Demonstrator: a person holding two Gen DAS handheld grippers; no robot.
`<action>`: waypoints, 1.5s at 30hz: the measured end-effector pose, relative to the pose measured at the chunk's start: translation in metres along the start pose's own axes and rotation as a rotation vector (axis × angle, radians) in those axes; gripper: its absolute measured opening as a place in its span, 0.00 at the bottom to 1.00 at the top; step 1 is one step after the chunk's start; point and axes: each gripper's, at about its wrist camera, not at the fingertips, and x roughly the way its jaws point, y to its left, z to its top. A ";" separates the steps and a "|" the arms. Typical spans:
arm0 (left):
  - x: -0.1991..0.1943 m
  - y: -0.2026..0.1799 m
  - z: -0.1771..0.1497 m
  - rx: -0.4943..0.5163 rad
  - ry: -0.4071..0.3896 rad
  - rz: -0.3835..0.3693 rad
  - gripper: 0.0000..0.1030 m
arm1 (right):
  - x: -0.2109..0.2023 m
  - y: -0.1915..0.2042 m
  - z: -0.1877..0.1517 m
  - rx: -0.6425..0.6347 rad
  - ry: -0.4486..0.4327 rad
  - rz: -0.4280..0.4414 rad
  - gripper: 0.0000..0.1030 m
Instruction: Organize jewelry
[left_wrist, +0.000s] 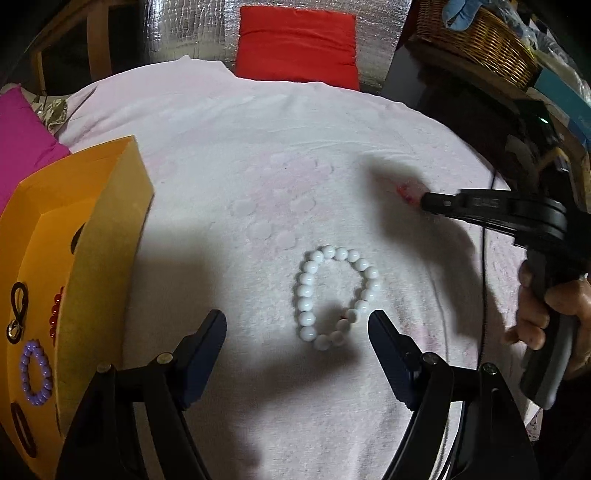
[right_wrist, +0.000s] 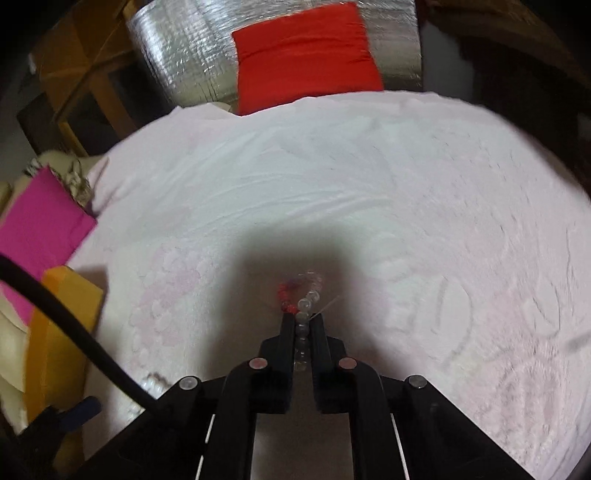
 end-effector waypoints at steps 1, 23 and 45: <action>0.000 -0.003 0.000 0.006 -0.002 -0.005 0.78 | -0.006 -0.008 -0.001 0.017 -0.004 0.015 0.08; 0.025 -0.023 0.009 0.015 -0.015 -0.034 0.24 | -0.046 -0.058 -0.014 0.148 0.007 0.162 0.08; -0.006 -0.038 0.009 0.050 -0.100 -0.124 0.09 | -0.041 -0.051 -0.018 0.130 0.019 0.181 0.08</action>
